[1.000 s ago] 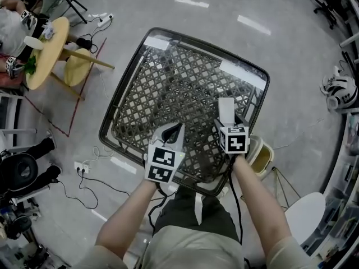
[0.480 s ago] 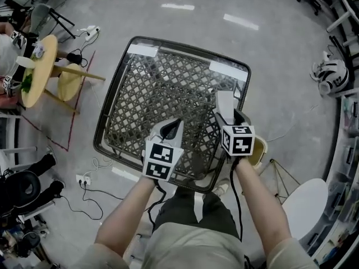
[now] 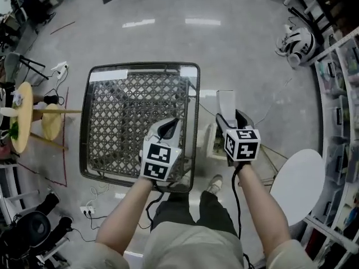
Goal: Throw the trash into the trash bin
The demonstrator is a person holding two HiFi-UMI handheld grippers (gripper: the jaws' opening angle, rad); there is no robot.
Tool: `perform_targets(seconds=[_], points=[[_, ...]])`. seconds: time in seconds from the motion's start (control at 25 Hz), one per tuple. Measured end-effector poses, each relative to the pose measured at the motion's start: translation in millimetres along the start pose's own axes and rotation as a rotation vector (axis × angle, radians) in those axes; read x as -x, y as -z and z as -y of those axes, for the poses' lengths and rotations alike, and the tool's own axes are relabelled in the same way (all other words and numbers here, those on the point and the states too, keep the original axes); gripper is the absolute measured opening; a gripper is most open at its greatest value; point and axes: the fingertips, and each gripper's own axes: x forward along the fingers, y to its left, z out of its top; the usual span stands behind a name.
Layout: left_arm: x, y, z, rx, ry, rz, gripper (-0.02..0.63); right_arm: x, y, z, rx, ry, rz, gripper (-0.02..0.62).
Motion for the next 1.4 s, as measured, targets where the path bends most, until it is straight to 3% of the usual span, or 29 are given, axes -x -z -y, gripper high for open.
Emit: perform_targets(seconds=[0.24,0.52,0.92,1.12,1.4], points=[[-43,-24,69,-0.054,0.107,-0.010,0.003,40,31,76,-0.074,0.091,-0.018,0.275],[-94,-5,137,-0.096,0.195,-0.084,0.003,49,98,126,-0.144,0.136,-0.091,0.275],[-135,53,178,-0.057,0.219,-0.180,0.003,12,212,135,-0.165,0.081,-0.253,0.275],[-148,77,181,-0.095,0.192,-0.222,0.002,-16,259,131,-0.172,0.036,-0.323,0.276],[-159,94,184,-0.070,0.199,-0.238,0.003,-48,311,133,-0.182,0.004,-0.395,0.304]])
